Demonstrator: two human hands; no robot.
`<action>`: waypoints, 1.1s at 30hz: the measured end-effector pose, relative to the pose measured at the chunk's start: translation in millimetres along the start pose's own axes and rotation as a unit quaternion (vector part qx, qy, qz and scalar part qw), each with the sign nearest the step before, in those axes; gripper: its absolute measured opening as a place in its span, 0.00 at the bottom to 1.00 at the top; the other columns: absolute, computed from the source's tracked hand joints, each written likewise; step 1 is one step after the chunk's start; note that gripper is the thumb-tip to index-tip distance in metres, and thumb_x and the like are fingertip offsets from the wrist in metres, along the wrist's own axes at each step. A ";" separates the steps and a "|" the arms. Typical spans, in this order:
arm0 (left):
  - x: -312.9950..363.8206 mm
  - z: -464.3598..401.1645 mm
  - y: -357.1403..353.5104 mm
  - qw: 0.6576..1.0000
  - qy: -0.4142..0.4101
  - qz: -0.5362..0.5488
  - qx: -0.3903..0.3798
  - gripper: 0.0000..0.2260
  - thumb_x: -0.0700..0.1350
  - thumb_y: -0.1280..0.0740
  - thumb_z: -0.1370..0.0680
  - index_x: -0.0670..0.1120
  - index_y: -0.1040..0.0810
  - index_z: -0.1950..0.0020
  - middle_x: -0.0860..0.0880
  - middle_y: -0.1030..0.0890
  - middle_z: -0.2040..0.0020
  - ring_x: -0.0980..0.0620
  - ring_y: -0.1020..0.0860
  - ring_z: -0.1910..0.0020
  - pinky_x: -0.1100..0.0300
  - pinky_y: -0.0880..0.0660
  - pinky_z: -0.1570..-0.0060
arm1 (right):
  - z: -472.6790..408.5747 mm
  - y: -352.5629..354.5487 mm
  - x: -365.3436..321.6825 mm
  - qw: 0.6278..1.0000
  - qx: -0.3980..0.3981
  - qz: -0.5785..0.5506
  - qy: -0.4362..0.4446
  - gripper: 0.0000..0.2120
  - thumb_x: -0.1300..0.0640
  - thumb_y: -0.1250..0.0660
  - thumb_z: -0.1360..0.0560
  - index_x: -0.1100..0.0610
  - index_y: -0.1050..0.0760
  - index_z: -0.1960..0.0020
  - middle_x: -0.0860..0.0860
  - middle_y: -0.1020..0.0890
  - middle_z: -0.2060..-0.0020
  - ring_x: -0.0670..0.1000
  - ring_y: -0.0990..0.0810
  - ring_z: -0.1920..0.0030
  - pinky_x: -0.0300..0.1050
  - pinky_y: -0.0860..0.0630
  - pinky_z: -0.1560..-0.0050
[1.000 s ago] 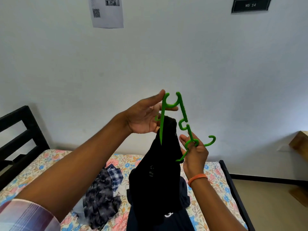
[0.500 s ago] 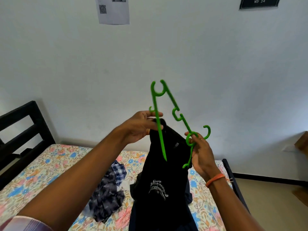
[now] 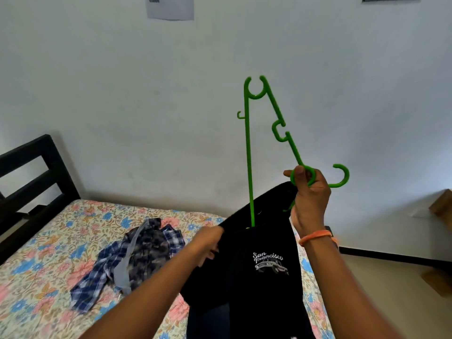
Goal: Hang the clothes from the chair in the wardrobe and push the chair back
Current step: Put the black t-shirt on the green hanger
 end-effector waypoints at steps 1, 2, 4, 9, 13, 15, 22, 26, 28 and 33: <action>-5.9 -0.7 -5.5 0.999 0.000 0.054 0.001 0.10 0.49 0.37 0.22 0.43 0.25 0.56 0.48 0.25 0.67 0.51 0.27 0.68 0.61 0.34 0.67 | 1.8 -1.3 -0.2 1.000 -0.003 0.011 0.006 0.07 0.54 0.30 0.24 0.57 0.23 0.55 0.53 0.15 0.63 0.52 0.15 0.56 0.37 0.22 0.51; -7.1 -2.6 -5.1 0.995 -0.016 0.095 0.021 0.10 0.47 0.38 0.21 0.44 0.26 0.59 0.50 0.27 0.70 0.53 0.29 0.72 0.62 0.35 0.69 | 3.6 -1.5 0.8 1.000 -0.011 0.024 0.009 0.07 0.53 0.30 0.24 0.57 0.23 0.55 0.54 0.15 0.63 0.52 0.15 0.57 0.37 0.22 0.52; 2.5 -2.4 7.2 0.983 -0.056 0.163 0.065 0.11 0.45 0.39 0.20 0.45 0.25 0.62 0.52 0.27 0.75 0.55 0.30 0.77 0.64 0.36 0.74 | 6.4 1.9 2.5 0.997 -0.033 0.074 0.017 0.09 0.51 0.29 0.25 0.57 0.22 0.56 0.54 0.16 0.63 0.50 0.16 0.58 0.38 0.21 0.53; 54.4 8.8 29.2 0.959 -0.123 0.253 0.009 0.12 0.46 0.39 0.22 0.42 0.19 0.52 0.44 0.20 0.67 0.46 0.23 0.71 0.57 0.27 0.66 | 9.6 15.7 17.2 0.958 -0.124 0.255 0.050 0.10 0.51 0.29 0.25 0.56 0.22 0.61 0.53 0.25 0.71 0.46 0.30 0.69 0.44 0.34 0.68; 106.4 19.0 50.1 0.966 -0.146 0.212 -0.014 0.09 0.47 0.37 0.25 0.44 0.20 0.56 0.45 0.21 0.69 0.47 0.24 0.73 0.60 0.27 0.69 | 21.7 24.6 27.1 0.941 -0.162 0.291 0.061 0.16 0.46 0.34 0.26 0.58 0.25 0.62 0.57 0.28 0.73 0.45 0.34 0.71 0.43 0.38 0.71; 124.7 23.8 64.7 0.976 -0.148 0.156 -0.021 0.08 0.46 0.35 0.27 0.44 0.20 0.56 0.46 0.21 0.69 0.48 0.24 0.74 0.61 0.27 0.68 | 20.5 33.2 26.8 0.938 -0.158 0.301 0.070 0.16 0.46 0.35 0.25 0.58 0.26 0.61 0.58 0.29 0.74 0.45 0.35 0.73 0.46 0.39 0.72; 157.9 27.9 97.3 0.978 -0.189 0.030 0.085 0.08 0.45 0.31 0.25 0.41 0.18 0.54 0.45 0.19 0.62 0.48 0.22 0.65 0.58 0.26 0.61 | 19.9 37.3 38.6 0.934 -0.186 0.305 0.022 0.14 0.47 0.36 0.24 0.58 0.24 0.60 0.60 0.27 0.72 0.45 0.34 0.71 0.40 0.37 0.70; 148.2 21.1 101.5 0.986 -0.147 0.059 0.057 0.08 0.45 0.33 0.23 0.42 0.17 0.51 0.44 0.16 0.57 0.46 0.18 0.59 0.55 0.23 0.54 | 16.4 30.4 39.0 0.929 -0.191 0.315 0.044 0.15 0.49 0.36 0.23 0.58 0.28 0.63 0.53 0.30 0.75 0.45 0.33 0.73 0.35 0.38 0.72; 146.3 18.3 105.5 0.986 -0.141 0.065 0.054 0.07 0.44 0.33 0.22 0.42 0.17 0.51 0.43 0.16 0.57 0.46 0.18 0.59 0.55 0.22 0.56 | 16.5 28.4 45.1 0.936 -0.196 0.290 0.029 0.20 0.42 0.37 0.23 0.59 0.27 0.61 0.56 0.28 0.73 0.44 0.32 0.72 0.40 0.36 0.70; 149.0 14.9 114.9 0.977 -0.178 -0.048 0.111 0.10 0.47 0.29 0.24 0.41 0.22 0.59 0.45 0.20 0.64 0.49 0.21 0.65 0.60 0.28 0.66 | 14.1 39.4 66.9 0.956 -0.165 0.243 -0.012 0.23 0.33 0.39 0.25 0.53 0.23 0.57 0.61 0.19 0.64 0.63 0.19 0.60 0.57 0.23 0.58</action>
Point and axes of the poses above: each hand's wrist, its own z-axis away from the middle knuckle, its own y-axis out of the back of the hand, x = y × z, the point moved 7 cm from there along -z, towards the middle knuckle
